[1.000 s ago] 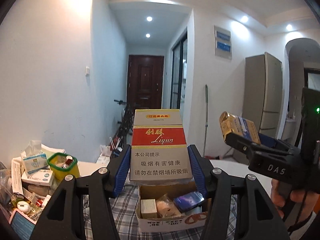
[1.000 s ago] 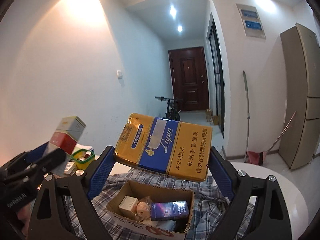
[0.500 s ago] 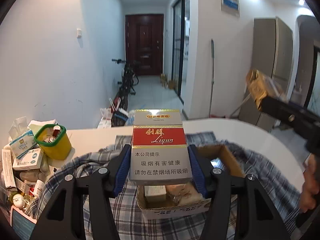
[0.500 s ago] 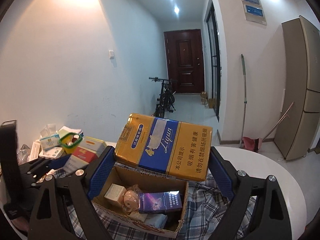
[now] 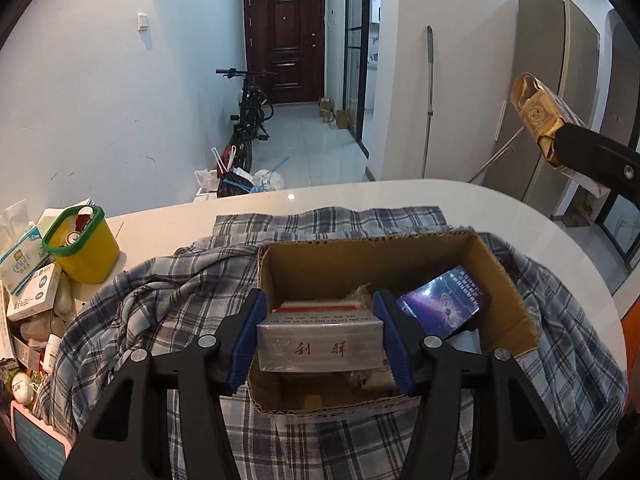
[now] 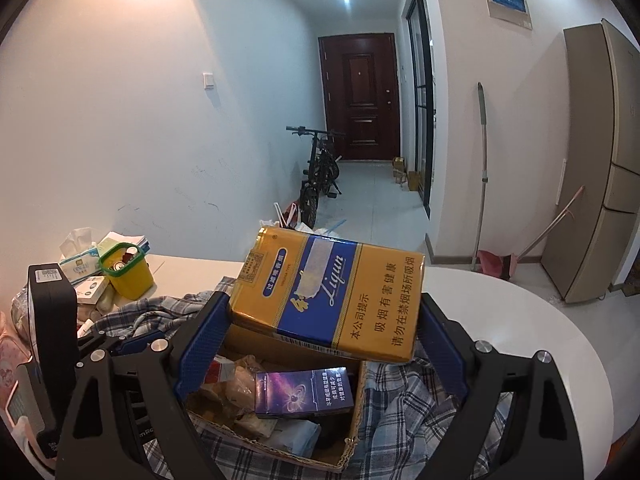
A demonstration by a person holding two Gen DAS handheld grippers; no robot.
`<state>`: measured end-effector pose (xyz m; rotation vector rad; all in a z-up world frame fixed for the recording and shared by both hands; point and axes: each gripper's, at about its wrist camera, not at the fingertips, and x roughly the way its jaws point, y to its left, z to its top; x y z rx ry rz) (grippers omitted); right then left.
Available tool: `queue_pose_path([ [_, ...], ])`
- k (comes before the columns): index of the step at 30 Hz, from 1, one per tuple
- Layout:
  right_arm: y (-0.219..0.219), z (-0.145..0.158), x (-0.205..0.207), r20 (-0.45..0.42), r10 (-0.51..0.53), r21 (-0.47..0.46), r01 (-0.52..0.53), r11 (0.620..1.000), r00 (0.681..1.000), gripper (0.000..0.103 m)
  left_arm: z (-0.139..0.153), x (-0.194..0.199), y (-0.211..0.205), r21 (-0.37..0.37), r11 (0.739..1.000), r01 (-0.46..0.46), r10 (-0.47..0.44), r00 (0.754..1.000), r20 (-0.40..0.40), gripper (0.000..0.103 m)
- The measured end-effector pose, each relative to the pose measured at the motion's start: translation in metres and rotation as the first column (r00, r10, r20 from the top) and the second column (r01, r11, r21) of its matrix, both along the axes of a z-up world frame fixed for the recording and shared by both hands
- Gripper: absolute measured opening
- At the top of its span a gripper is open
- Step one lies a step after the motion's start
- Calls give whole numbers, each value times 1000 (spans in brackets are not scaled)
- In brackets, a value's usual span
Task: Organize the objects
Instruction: 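Lower the white pack into the box and open the left tool while the right tool holds the gold pack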
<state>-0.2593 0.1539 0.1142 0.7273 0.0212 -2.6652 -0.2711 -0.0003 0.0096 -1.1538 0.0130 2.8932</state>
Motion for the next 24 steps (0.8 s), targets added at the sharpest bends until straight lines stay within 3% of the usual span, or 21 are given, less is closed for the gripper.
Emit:
queue_pose_path([
  [12,0,-9,-10,42,7,7,-8,1000,999,90,-17,-10,-3,-8,1000,-15,15,998,65,58],
  [18,1,-9,-10,43,9,7,-10,1000,999,90,-15,-9,-4,-23,999,-29,30,999,41,58],
  [24,2,-10,-11,46,9,3,-10,1000,999,90,-18,-12,-3,-30,999,-20,22,998,66,58],
])
